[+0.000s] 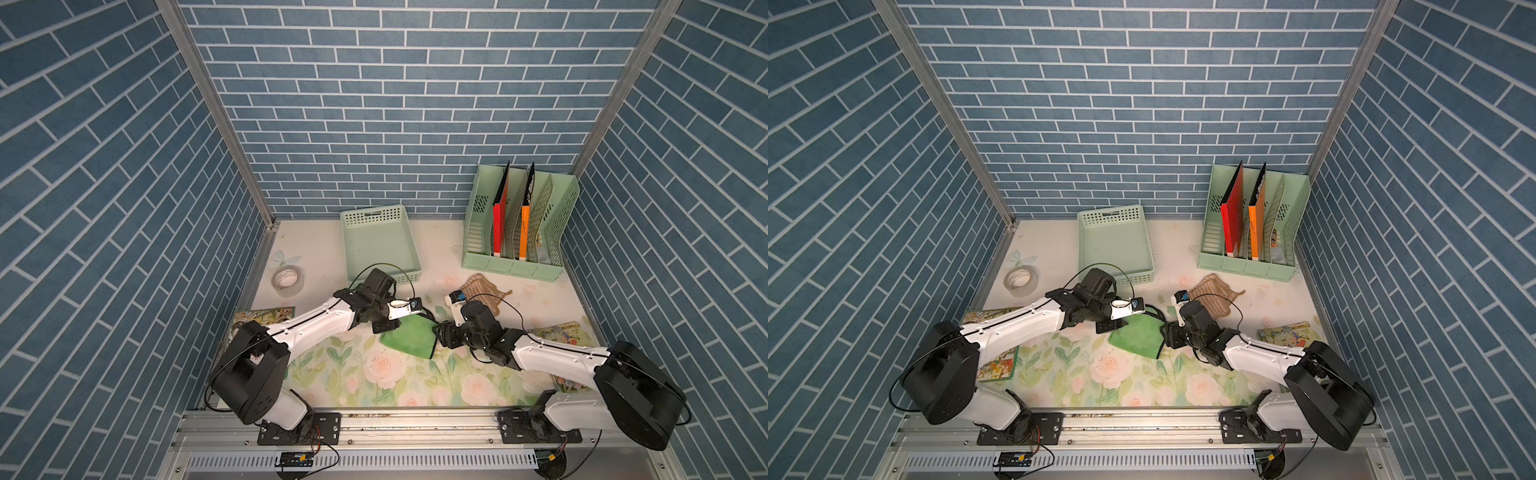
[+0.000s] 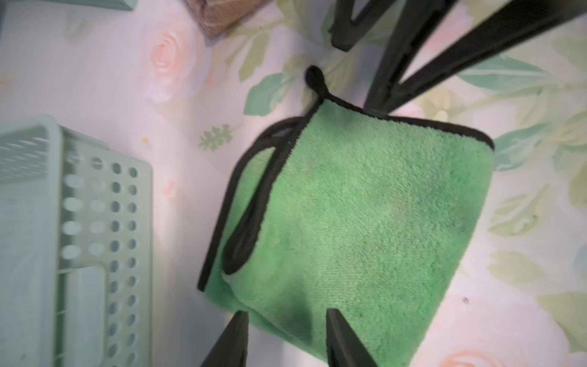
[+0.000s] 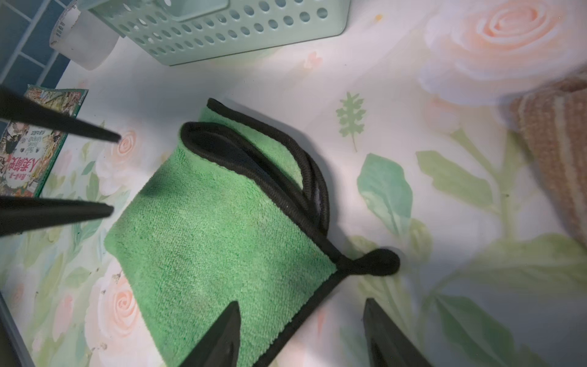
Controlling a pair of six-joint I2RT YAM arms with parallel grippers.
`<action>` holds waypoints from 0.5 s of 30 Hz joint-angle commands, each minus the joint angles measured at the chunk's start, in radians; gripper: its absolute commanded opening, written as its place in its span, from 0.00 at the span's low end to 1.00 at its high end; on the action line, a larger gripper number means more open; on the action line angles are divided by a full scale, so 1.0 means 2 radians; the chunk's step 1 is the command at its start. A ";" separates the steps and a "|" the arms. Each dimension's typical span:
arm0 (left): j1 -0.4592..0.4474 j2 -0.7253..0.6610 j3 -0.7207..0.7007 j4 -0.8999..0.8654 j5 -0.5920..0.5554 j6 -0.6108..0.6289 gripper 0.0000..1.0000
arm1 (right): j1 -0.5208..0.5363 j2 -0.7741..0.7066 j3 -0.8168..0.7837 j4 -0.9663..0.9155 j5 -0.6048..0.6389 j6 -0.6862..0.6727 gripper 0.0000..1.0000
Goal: Fold the square dishcloth
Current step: Smooth out the cleaning item at the center of the board.
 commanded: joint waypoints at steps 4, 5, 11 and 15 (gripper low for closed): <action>0.002 0.028 -0.038 0.097 -0.003 0.000 0.32 | 0.000 0.081 0.041 0.053 -0.053 0.042 0.45; 0.005 0.033 -0.039 0.103 -0.008 -0.002 0.30 | 0.000 0.096 0.051 0.051 -0.054 0.040 0.43; 0.029 0.030 -0.067 0.116 -0.017 0.006 0.29 | -0.001 0.129 0.099 0.039 -0.045 0.023 0.33; 0.030 0.034 -0.082 0.112 -0.035 0.013 0.30 | -0.005 0.135 0.123 0.015 -0.030 0.013 0.31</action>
